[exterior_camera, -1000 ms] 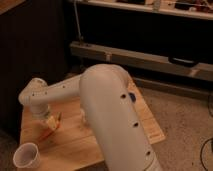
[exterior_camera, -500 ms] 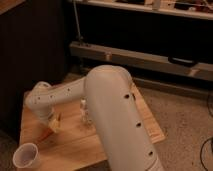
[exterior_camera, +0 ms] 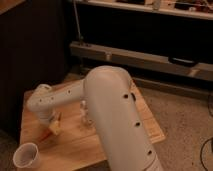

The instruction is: Place the pepper in the ceramic cup

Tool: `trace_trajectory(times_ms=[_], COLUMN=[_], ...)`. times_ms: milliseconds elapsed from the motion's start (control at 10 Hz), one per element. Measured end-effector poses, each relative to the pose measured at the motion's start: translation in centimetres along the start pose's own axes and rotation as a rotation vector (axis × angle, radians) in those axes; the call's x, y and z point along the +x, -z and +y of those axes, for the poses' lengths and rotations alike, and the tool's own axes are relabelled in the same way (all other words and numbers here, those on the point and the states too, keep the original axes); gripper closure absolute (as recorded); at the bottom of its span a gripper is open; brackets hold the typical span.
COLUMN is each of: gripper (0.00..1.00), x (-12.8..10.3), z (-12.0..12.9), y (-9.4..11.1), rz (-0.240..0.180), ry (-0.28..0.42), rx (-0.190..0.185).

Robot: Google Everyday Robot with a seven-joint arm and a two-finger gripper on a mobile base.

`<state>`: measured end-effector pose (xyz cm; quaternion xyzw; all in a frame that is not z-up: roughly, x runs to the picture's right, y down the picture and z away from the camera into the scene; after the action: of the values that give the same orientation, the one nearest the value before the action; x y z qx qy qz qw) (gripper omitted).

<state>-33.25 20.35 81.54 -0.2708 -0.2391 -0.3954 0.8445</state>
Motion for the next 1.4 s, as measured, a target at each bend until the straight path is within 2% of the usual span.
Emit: trace_trajectory(times_ms=[400, 500, 800, 1000, 1200, 1400], gripper=[0.75, 0.78, 0.78, 0.78, 0.78, 0.78], x=[0.3, 0.3, 0.4, 0.4, -0.1, -0.7], z=[0.3, 0.2, 0.3, 0.5, -0.1, -0.6], y=[-0.3, -0.4, -0.5, 0.3, 3.5, 6.8], rz=[0.006, 0.006, 0.006, 0.023, 0.051, 0.078], ry=[-0.023, -0.025, -0.028, -0.025, -0.001, 0.013], rx=[-0.001, -0.001, -0.005, 0.000, 0.029, 0.042])
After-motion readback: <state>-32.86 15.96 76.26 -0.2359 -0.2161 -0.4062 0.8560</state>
